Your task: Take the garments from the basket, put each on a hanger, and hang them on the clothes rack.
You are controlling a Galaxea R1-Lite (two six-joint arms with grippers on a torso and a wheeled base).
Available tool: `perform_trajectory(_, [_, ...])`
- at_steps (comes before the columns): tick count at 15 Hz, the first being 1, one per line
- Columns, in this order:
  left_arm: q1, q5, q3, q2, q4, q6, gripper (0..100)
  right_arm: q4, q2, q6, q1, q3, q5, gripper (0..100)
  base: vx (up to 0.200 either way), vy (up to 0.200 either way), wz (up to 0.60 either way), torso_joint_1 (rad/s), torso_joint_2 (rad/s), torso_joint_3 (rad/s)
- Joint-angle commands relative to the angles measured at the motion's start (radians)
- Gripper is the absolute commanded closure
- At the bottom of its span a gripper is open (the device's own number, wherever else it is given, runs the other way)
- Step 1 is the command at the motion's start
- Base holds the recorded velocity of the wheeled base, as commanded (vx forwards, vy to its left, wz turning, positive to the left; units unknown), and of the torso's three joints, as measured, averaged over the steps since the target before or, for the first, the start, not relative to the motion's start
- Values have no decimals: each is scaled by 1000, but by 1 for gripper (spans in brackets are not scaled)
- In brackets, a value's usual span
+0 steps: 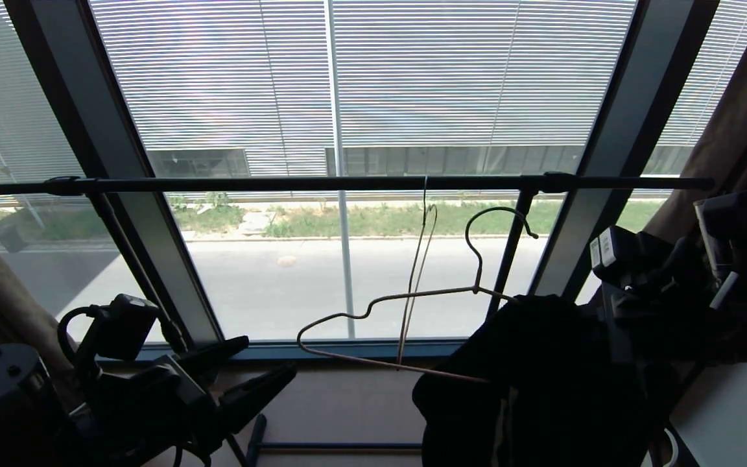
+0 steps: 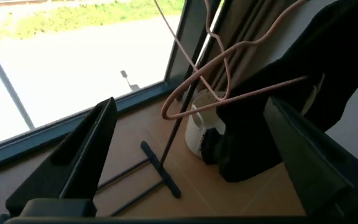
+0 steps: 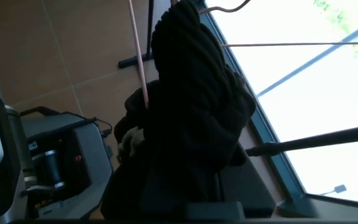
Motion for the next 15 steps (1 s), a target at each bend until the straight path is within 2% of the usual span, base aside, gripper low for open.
perform_trajectory(1, [10, -73, 41, -16, 0, -84, 0, -38, -15, 23, -50, 66, 27, 100, 0, 0, 0, 0, 0, 0])
perform_trajectory(2, [10, -81, 41, -11, 0, -90, 0, -43, -15, 24, -55, 70, 40, 100, 0, 0, 0, 0, 0, 0])
perform_trajectory(5, [-39, -95, 56, 101, -10, -153, 0, -69, -57, 26, -135, 75, 211, 100, 0, 0, 0, 0, 0, 0])
perform_trajectory(9, [-98, -95, 59, 202, -106, -156, 0, -69, -109, 27, -142, 78, 239, 100, 0, 0, 0, 0, 0, 0])
perform_trajectory(12, [-115, -95, 55, 286, -174, -156, 0, -67, -158, 26, -142, 81, 334, 100, 0, 0, 0, 0, 0, 0])
perform_trajectory(15, [-138, -95, 52, 328, -221, -156, 0, -61, -189, 27, -142, 84, 360, 100, 0, 0, 0, 0, 0, 0])
